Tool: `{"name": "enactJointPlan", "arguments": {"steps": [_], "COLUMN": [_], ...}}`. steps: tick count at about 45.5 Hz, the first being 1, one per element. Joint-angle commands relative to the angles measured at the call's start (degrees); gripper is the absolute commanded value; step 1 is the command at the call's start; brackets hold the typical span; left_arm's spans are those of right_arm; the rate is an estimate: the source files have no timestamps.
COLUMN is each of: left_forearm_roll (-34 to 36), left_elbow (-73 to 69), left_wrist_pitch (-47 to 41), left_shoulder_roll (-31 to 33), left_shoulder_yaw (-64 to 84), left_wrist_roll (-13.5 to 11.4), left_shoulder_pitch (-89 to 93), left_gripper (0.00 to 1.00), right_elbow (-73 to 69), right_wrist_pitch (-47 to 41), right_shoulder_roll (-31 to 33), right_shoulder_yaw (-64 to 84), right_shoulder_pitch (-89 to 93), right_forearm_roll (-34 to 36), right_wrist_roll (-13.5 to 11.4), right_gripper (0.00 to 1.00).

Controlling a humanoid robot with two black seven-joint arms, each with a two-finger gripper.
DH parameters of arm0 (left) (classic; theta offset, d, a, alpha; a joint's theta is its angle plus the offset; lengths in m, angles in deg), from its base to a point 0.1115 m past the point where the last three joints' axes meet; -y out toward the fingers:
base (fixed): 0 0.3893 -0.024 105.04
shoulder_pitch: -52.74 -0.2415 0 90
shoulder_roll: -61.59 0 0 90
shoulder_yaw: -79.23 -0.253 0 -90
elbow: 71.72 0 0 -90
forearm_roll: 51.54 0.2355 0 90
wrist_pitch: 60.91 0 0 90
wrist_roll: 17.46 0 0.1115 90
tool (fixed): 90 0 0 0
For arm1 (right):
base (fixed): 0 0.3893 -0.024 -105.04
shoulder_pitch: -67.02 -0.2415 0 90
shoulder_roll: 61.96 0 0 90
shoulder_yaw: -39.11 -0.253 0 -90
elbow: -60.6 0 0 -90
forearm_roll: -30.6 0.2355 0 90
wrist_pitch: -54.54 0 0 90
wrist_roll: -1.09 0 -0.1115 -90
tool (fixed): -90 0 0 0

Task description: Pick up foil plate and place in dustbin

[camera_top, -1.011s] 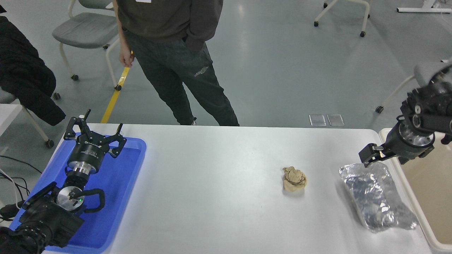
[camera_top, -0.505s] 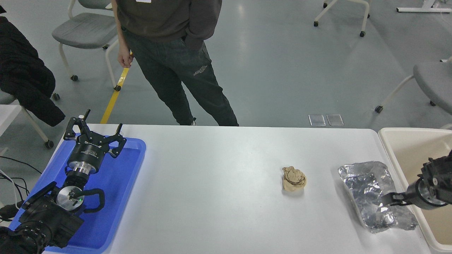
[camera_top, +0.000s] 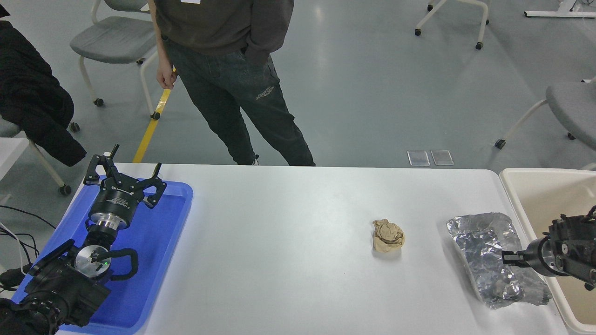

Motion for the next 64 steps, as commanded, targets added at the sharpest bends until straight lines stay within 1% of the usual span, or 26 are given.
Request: {"name": "enactJointPlan", "arguments": {"steps": [1, 7, 10, 14, 19, 25, 28, 33, 38, 42, 45, 50, 54, 64], "left_forearm_roll": [0.0, 0.0, 0.0, 0.0, 0.0, 0.0, 0.0, 0.0, 0.0, 0.0, 0.0, 0.0, 0.0, 0.0], "left_elbow": [0.0, 0.0, 0.1, 0.1, 0.0, 0.0, 0.0, 0.0, 0.0, 0.0, 0.0, 0.1, 0.1, 0.0], "left_wrist_pitch": [0.0, 0.0, 0.0, 0.0, 0.0, 0.0, 0.0, 0.0, 0.0, 0.0, 0.0, 0.0, 0.0, 0.0], "left_shoulder_roll": [0.0, 0.0, 0.0, 0.0, 0.0, 0.0, 0.0, 0.0, 0.0, 0.0, -0.1, -0.1, -0.1, -0.1], "left_shoulder_yaw": [0.0, 0.0, 0.0, 0.0, 0.0, 0.0, 0.0, 0.0, 0.0, 0.0, 0.0, 0.1, 0.1, 0.0], "left_wrist_roll": [0.0, 0.0, 0.0, 0.1, 0.1, 0.1, 0.1, 0.1, 0.1, 0.1, 0.1, 0.1, 0.1, 0.0], "left_shoulder_pitch": [0.0, 0.0, 0.0, 0.0, 0.0, 0.1, 0.0, 0.0, 0.0, 0.0, -0.1, -0.1, -0.1, -0.1], "left_gripper": [1.0, 1.0, 1.0, 1.0, 1.0, 1.0, 1.0, 1.0, 1.0, 1.0, 1.0, 1.0, 1.0, 1.0], "right_elbow": [-0.4, -1.4, -3.6, -10.7, -21.6, -28.8, -30.5, -33.4, -35.4, -36.3, -37.2, -39.4, -41.5, -44.2], "right_wrist_pitch": [0.0, -3.8, -5.7, -8.2, -13.7, -15.9, -17.9, -21.5, -23.0, -25.6, -28.1, -30.9, -30.9, -30.9], "right_shoulder_roll": [0.1, 1.1, 3.2, 7.0, 12.9, 15.7, 16.2, 15.1, 10.0, 6.4, 4.2, 2.7, 1.9, 2.0], "right_shoulder_yaw": [-0.5, 0.4, 1.3, 2.6, 5.0, 11.9, 17.5, 26.5, 33.4, 39.6, 42.3, 44.1, 45.1, 48.7], "right_shoulder_pitch": [-0.2, -3.3, -6.2, -12.4, -22.3, -34.7, -42.1, -54.3, -64.0, -71.5, -76.1, -81.9, -86.8, -90.8], "right_forearm_roll": [0.0, -1.6, -1.8, -1.9, -1.9, -0.7, 1.3, 8.6, 18.1, 22.3, 22.8, 22.6, 22.6, 22.6], "right_wrist_roll": [-0.1, -0.3, -0.1, -0.2, -0.6, -1.0, -0.9, -0.9, -0.9, -0.8, -0.8, -0.8, -0.9, -1.1], "right_gripper": [0.0, 0.0, 0.0, 0.0, 0.0, 0.0, 0.0, 0.0, 0.0, 0.0, 0.0, 0.0, 0.0, 0.0]}}
